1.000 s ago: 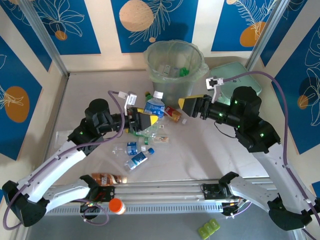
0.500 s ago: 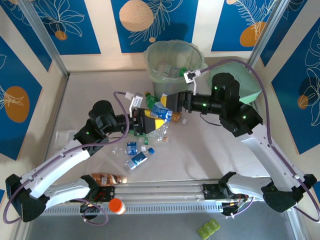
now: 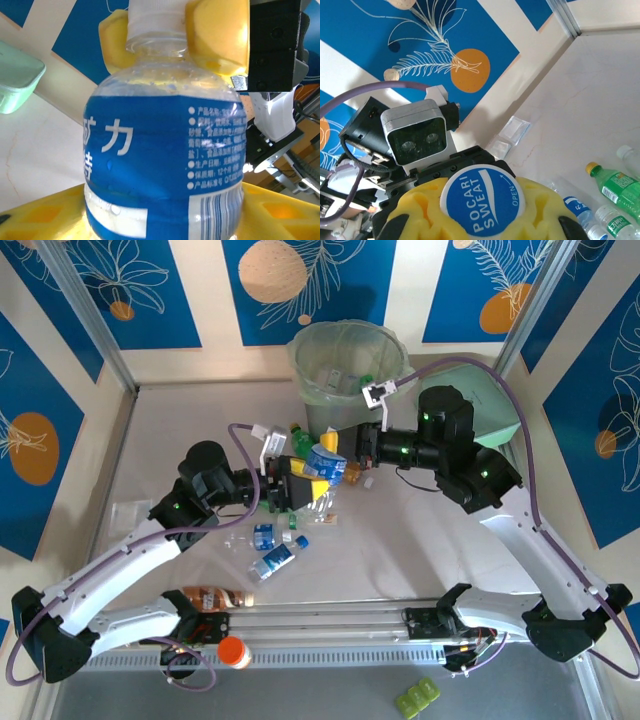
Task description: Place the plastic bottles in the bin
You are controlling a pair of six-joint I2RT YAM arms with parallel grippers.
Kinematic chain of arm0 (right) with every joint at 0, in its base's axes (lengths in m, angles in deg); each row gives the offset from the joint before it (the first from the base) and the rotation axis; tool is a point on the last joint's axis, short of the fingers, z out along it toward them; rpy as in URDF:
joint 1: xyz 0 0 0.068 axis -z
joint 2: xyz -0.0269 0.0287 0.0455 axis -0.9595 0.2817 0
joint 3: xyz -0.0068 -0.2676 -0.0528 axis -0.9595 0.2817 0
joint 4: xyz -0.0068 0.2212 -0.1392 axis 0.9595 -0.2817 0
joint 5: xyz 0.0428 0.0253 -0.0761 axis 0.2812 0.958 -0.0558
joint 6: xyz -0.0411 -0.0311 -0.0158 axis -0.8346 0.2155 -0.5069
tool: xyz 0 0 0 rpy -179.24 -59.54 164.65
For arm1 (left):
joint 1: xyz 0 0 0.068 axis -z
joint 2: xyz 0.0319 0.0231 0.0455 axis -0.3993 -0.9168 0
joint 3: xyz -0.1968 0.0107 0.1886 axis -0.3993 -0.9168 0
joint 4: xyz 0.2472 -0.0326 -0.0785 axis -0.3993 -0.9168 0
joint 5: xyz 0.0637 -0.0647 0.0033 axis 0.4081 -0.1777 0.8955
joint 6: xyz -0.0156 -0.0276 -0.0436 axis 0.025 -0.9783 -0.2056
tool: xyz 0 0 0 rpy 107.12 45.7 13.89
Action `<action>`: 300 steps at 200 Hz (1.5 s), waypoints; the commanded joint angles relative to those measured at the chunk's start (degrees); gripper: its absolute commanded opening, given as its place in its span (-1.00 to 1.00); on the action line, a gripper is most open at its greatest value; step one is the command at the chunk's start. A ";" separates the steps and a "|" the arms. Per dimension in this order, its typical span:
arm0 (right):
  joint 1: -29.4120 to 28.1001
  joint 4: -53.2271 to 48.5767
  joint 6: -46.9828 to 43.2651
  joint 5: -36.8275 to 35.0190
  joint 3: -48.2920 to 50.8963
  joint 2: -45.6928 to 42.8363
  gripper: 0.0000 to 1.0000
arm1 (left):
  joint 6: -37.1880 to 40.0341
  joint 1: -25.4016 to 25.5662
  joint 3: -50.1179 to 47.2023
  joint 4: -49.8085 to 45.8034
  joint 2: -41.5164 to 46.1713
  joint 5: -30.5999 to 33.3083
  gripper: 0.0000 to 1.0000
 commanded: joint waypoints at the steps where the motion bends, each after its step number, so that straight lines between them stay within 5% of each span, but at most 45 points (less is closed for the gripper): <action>1: 1.38 2.97 3.01 2.43 0.36 -1.45 -1.00 | 2.91 1.05 0.69 -2.10 0.85 0.91 0.62; 38: 4.09 2.52 2.98 0.47 -0.06 -2.50 -1.00 | 8.75 1.03 2.09 -12.33 8.31 14.95 0.89; 92: 13.93 0.25 0.60 -7.82 -5.34 1.20 -1.00 | 16.78 1.01 6.62 -31.17 16.50 36.53 0.92; 141: 22.45 3.19 -1.33 -13.54 -17.72 13.71 -1.00 | 19.00 1.02 9.52 -36.91 14.81 35.60 0.92; 230: 27.35 -20.06 -8.28 -17.78 -70.05 54.98 -1.00 | 23.08 0.95 14.87 -41.46 10.15 35.43 0.91; 300: 24.18 -20.07 -9.44 -13.06 -72.21 66.32 -1.00 | 25.28 0.91 15.56 -42.10 6.71 37.37 0.92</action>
